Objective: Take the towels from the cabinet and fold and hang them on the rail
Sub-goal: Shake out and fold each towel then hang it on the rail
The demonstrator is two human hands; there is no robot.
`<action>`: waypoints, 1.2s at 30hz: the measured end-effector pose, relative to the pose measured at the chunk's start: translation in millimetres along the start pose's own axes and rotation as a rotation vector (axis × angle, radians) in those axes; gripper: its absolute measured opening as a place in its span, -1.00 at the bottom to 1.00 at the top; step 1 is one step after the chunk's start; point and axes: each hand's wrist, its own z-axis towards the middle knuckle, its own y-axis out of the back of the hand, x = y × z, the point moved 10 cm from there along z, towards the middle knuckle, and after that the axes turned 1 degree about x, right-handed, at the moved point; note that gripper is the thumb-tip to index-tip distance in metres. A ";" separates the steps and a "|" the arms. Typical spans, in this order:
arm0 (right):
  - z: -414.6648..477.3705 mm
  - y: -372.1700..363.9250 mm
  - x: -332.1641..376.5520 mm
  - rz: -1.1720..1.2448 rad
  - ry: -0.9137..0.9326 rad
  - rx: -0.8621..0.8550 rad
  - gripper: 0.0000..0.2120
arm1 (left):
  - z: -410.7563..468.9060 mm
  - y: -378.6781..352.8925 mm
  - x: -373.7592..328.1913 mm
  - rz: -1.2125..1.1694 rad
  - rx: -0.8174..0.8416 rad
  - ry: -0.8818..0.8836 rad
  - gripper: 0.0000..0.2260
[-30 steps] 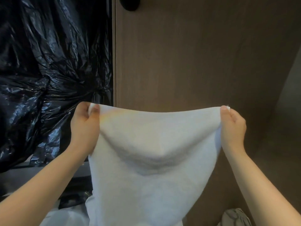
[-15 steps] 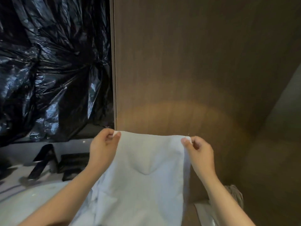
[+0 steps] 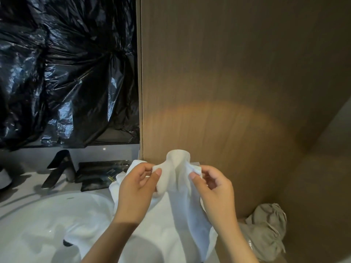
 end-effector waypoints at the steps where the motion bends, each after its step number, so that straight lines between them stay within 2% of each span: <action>1: -2.7 -3.8 -1.0 0.012 -0.013 0.020 -0.90 | -1.9 -0.1 1.5 -0.013 0.013 0.010 -0.91; 6: -14.6 -29.0 0.6 0.082 -0.022 0.151 -0.84 | -13.7 -5.8 5.5 -0.041 0.071 0.035 -0.94; 16: -17.0 -36.1 10.7 0.041 0.056 0.232 -0.83 | -22.1 0.3 10.2 -0.077 0.124 0.028 -0.93; 21: -17.5 -41.0 7.3 0.093 0.022 0.284 -0.84 | -24.2 -0.5 9.9 -0.071 0.141 0.023 -0.93; 24: -19.1 -48.3 9.4 0.170 0.006 0.389 -0.77 | -23.7 1.0 9.9 -0.050 0.145 0.016 -0.92; 27: -16.7 -54.2 10.3 0.134 -0.004 0.498 -0.70 | -23.9 3.2 10.6 -0.039 0.153 0.010 -0.92; 30: -13.0 -62.2 4.6 0.169 -0.077 0.567 -0.74 | -24.1 6.2 14.7 -0.064 0.146 0.027 -0.92; 33: -8.2 -64.6 -3.4 0.194 -0.131 0.567 -0.81 | -24.8 7.3 15.1 -0.076 0.154 0.022 -0.95; 36: -6.3 -68.0 -9.6 0.151 -0.165 0.599 -0.79 | -25.7 7.4 18.7 -0.102 0.167 0.047 -0.90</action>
